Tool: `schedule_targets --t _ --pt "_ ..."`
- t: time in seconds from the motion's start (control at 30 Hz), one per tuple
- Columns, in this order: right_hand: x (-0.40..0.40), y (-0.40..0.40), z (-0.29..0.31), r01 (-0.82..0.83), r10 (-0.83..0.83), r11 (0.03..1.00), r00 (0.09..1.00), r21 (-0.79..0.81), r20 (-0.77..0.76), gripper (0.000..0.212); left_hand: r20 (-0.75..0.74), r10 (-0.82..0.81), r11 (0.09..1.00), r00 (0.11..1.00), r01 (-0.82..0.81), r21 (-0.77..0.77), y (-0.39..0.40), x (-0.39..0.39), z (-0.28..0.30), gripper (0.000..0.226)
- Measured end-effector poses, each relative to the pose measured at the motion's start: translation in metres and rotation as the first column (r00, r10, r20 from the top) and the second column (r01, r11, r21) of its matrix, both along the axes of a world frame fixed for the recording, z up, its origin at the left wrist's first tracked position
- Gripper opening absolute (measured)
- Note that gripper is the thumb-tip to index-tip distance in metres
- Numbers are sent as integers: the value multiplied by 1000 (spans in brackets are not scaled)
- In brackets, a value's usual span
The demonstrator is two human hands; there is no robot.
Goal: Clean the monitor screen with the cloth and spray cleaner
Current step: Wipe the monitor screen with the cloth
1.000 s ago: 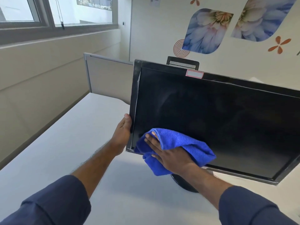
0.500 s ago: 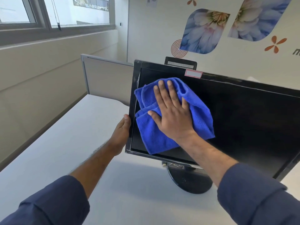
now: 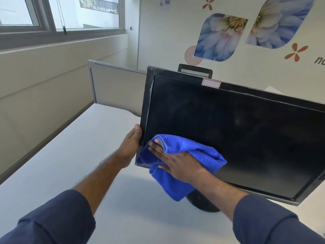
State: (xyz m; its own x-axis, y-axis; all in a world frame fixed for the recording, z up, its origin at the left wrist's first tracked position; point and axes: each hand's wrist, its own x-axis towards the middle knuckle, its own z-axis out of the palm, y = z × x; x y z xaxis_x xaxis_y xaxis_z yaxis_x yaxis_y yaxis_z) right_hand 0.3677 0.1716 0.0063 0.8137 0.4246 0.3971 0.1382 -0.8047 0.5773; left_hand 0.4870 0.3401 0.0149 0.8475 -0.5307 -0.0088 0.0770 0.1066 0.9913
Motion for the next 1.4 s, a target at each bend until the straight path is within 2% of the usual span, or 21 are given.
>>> schedule_targets --t 0.1,0.23,0.37,0.47,0.57,0.63,0.7,0.73,0.8,0.87,0.93,1.0,1.1,1.23,1.4 --pt "13 -5 22 -19 20 996 1000 83 -11 68 14 28 1000 1000 -28 12 -1 1 -2 51" --pt "33 -6 70 13 -25 998 979 59 203 69 23 -4 1000 1000 4 7 -1 1 -1 45" --pt "44 -14 114 103 -126 990 948 94 292 73 -10 -16 1000 1000 16 4 1 1 0 50" --pt "41 -19 116 149 -182 981 923 122 340 74 -14 -25 1000 1000 25 4 1 1 1 48" --pt "41 -9 93 147 -247 949 896 280 368 73 -13 -12 1000 1000 12 -7 0 2 -4 49" --pt "41 3 72 129 -233 943 914 307 331 72 -13 10 1000 1000 -10 -11 -1 3 -8 51" --pt "39 13 46 89 -142 973 958 212 248 69 3 16 1000 1000 -16 -11 -2 4 -10 47" --pt "37 15 33 65 -97 982 980 176 176 68 14 17 1000 1000 -17 -1 -2 4 -9 46" --pt "30 16 10 20 -25 975 999 221 20 68 18 18 1000 1000 -19 23 -2 5 -6 53" --pt "20 16 -6 27 -4 965 996 260 -89 72 -8 26 999 1000 -26 24 -2 5 -4 57" --pt "9 12 -27 -33 54 988 989 150 -137 72 -9 36 999 999 -36 29 -2 5 -5 58" --pt "-2 6 -44 -9 53 987 962 163 -266 70 14 37 999 999 -38 38 -2 2 -4 58" --pt "-17 0 -52 57 -12 976 978 212 -207 72 31 53 998 998 -54 43 -2 -2 -2 56" --pt "-46 -20 -57 104 -62 984 960 144 -272 72 25 109 993 994 -110 37 -7 -1 -6 60" --pt "-85 -44 -61 190 -139 966 952 173 -272 57 28 108 993 994 -109 48 -8 -3 -6 54"
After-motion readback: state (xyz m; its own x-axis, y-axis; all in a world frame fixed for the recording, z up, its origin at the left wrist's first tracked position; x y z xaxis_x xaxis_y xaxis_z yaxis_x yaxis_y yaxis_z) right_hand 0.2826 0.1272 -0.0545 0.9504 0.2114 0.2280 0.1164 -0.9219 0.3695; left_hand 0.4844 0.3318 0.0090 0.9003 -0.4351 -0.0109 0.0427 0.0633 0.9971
